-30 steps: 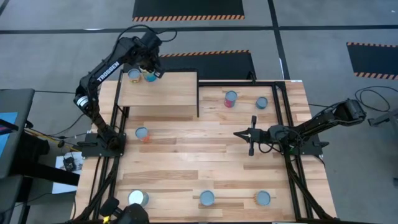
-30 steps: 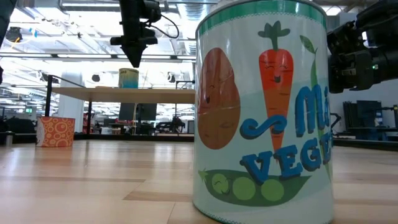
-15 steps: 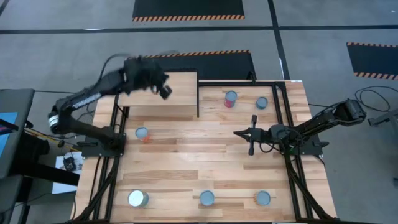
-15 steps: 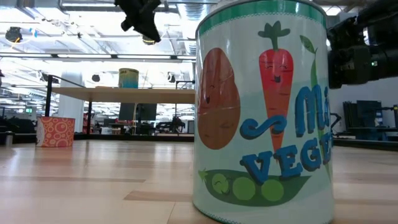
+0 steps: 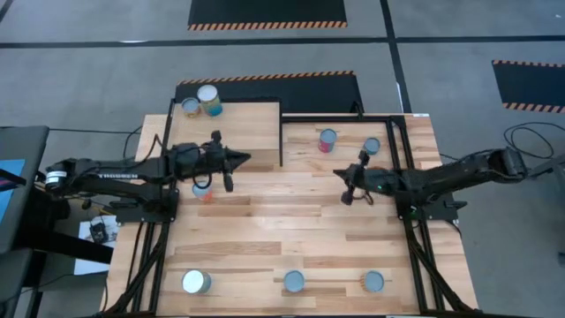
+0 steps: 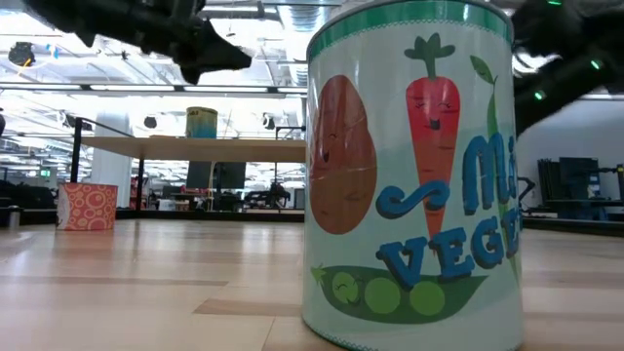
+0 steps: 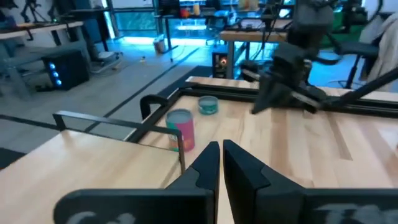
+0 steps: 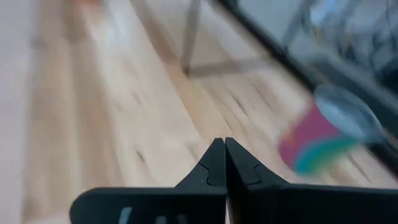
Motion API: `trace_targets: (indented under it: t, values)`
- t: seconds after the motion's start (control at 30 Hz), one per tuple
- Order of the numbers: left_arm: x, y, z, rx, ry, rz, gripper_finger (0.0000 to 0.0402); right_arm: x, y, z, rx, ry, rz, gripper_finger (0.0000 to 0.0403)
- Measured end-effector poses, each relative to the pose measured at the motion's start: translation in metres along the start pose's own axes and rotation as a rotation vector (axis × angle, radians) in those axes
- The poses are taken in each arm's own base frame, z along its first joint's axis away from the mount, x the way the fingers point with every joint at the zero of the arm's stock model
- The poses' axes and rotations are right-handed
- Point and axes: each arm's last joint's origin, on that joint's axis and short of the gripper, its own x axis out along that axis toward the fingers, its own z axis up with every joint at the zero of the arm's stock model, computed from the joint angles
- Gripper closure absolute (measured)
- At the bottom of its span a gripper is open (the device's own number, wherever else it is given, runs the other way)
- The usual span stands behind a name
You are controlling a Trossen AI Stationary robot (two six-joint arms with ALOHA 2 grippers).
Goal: Pick and place cans onto a shelf
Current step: Put the canned tuna fish on the shelf
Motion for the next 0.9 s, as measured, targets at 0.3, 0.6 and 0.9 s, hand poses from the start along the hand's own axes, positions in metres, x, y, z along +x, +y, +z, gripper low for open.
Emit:
trace_targets:
  t: [0.3,0.6,0.9]
  values:
    - [-0.003,-0.002,-0.005,0.016,0.001,-0.008,0.0390,-0.012,-0.052,0.039,0.115,0.396,-0.272,0.0387]
    - [-0.003,-0.002,-0.005,0.002,0.008,-0.009,0.0390,-0.001,-0.099,0.021,0.372,0.525,-0.455,0.0336]
    - [-0.003,-0.002,-0.006,0.002,0.015,-0.008,0.0390,0.023,-0.121,-0.001,0.455,0.679,-0.550,0.0258]
